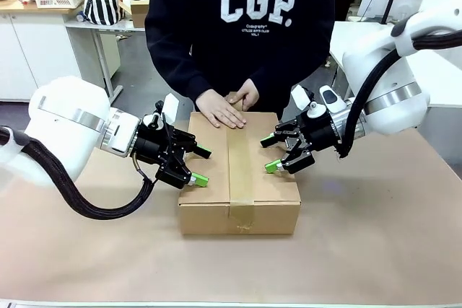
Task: Pack the gift set into the box.
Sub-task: Press and hold the closed box until the human finishes sealing it.
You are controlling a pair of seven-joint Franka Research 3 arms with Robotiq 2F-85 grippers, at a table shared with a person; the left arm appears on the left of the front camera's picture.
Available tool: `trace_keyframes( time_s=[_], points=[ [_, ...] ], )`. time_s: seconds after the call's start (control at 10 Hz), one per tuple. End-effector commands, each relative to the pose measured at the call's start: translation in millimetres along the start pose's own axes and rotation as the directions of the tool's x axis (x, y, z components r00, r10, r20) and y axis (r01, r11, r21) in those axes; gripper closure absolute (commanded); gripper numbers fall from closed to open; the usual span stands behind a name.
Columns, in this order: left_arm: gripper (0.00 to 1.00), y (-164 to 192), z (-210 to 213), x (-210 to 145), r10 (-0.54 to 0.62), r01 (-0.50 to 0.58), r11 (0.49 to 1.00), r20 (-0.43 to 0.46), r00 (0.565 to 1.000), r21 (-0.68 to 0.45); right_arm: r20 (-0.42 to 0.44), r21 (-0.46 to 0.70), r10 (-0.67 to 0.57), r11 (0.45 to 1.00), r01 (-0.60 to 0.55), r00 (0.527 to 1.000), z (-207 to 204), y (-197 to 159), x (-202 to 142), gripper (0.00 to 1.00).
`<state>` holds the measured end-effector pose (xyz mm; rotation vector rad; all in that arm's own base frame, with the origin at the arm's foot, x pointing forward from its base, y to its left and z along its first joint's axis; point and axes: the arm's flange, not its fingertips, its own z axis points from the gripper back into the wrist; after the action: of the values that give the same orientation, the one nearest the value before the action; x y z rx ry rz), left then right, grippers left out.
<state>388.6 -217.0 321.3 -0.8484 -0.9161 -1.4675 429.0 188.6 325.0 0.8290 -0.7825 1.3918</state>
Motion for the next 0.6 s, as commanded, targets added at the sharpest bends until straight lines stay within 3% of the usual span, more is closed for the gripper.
trace_keyframes(
  time_s=[0.0,0.5],
  points=[
    [0.00,-0.8,0.0,-0.9,-0.006,0.006,1.000,0.004,1.000,-0.002,-0.008,-0.003,-0.001,1.000,0.001,1.000,-2.1,2.1,-1.4,0.00],
    [0.00,-0.8,0.0,-0.9,-0.006,0.006,1.000,0.004,1.000,-0.002,-0.008,-0.003,-0.001,1.000,0.001,1.000,-2.1,2.1,-1.4,0.00]
  ],
)
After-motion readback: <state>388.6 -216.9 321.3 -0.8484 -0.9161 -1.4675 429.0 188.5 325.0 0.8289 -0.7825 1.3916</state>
